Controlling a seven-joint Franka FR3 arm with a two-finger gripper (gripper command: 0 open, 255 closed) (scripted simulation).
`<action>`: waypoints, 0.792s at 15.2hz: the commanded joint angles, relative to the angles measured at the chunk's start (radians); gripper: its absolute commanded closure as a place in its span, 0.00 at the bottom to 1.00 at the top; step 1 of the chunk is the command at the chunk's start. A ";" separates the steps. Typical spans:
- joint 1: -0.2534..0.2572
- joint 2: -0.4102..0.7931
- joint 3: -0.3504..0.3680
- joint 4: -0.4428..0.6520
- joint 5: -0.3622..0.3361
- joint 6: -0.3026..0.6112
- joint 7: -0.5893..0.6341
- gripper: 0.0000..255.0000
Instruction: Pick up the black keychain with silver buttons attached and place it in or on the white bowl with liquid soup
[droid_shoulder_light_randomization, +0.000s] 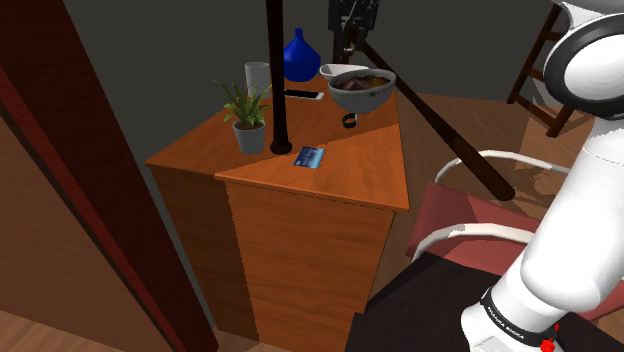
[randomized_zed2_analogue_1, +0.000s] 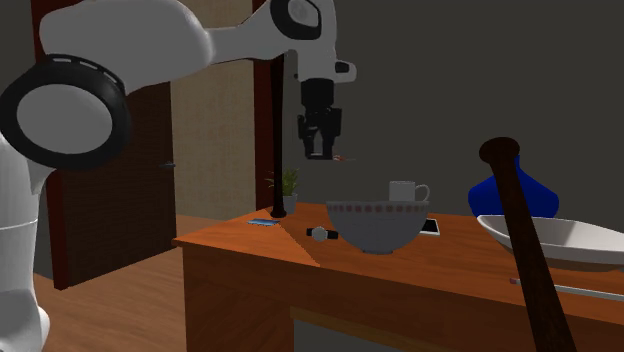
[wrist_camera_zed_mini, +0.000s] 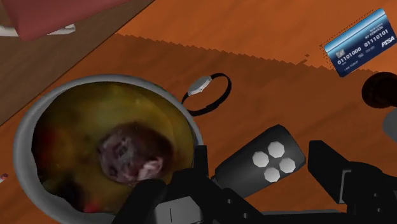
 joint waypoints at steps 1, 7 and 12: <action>-0.027 0.024 -0.020 0.043 -0.002 -0.019 -0.050 1.00; -0.111 0.123 -0.074 0.207 -0.005 -0.085 -0.193 1.00; -0.139 0.047 -0.083 0.028 0.010 0.017 -0.219 1.00</action>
